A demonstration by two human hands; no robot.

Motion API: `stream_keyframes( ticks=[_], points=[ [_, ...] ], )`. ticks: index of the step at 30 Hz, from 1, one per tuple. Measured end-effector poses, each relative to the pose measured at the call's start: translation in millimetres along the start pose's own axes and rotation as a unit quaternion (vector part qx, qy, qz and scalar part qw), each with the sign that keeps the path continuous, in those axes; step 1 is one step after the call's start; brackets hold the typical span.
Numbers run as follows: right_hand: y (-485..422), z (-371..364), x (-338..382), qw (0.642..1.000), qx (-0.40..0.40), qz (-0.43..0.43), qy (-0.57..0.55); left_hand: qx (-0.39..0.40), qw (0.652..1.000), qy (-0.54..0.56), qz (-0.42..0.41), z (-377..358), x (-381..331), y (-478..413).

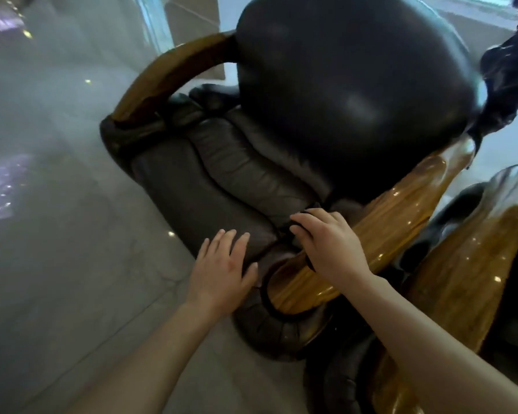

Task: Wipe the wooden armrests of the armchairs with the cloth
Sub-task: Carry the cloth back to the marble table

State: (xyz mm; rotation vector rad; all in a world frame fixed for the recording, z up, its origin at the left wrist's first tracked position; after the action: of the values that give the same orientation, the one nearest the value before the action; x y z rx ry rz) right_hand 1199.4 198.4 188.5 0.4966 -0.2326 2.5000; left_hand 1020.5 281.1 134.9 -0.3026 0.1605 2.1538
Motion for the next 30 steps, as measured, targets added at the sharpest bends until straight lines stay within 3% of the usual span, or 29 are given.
stream_keyframes(
  ticks=[10,13,23,30],
  points=[
    [15.5,-52.7,167.8,0.986,0.07,0.146,-0.027,-0.008,0.991,-0.051,0.124,65.5,111.3,133.0],
    [36.5,-71.0,223.9,0.978,0.093,0.184,-0.038,-0.044,0.986,-0.044,0.157,83.5,140.1,183.0],
    [145.1,-84.0,403.5,0.946,0.143,0.288,-0.043,-0.063,0.959,-0.052,0.272,144.8,201.9,369.3],
    [239.7,-70.0,512.9,0.931,0.181,0.314,-0.034,-0.084,0.94,-0.051,0.326,205.5,220.2,503.4]
  ],
)
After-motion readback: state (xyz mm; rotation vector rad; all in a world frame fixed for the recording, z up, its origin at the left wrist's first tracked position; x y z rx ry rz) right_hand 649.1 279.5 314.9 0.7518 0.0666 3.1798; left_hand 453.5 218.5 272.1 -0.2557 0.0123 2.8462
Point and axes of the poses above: each hand's wrist, its own y-axis away from the middle knuckle, its own z-axis out of the back of the hand, x = y × z, the point moved 6 cm from there along -y, towards the middle knuckle, and after that the axes turned 12 degrees about -z, right-handed, at the moved point
